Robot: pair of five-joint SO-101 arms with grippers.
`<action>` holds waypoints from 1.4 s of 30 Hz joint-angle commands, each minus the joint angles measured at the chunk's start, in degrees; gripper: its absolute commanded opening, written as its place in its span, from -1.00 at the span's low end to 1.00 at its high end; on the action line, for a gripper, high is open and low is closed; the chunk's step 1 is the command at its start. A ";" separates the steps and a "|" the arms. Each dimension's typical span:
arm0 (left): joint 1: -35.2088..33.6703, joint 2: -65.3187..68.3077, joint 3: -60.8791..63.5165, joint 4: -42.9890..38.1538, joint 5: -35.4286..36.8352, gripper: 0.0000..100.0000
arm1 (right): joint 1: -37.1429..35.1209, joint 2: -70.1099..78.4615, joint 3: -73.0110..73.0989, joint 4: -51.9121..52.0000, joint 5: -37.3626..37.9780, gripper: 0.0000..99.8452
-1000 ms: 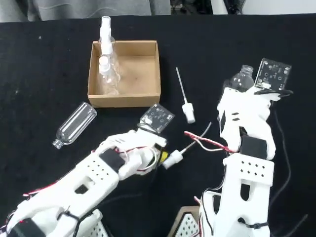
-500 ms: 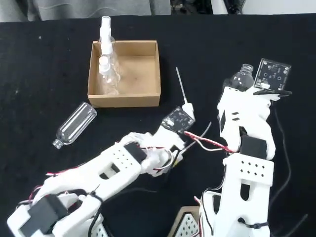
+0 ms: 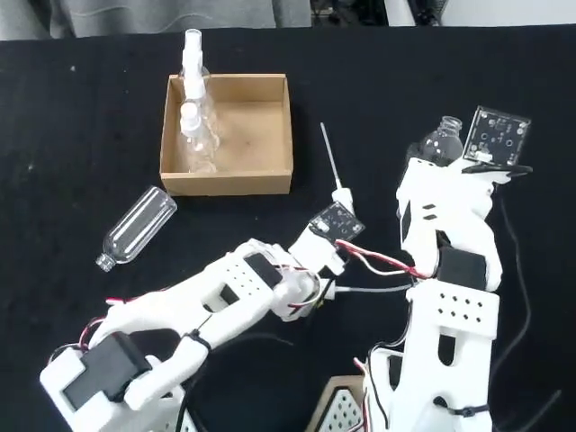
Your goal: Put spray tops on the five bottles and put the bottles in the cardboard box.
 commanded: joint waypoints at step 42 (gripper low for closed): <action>4.09 7.74 -11.91 8.97 -17.67 -0.91 | 1.14 -3.21 -0.31 -1.76 -0.26 -0.81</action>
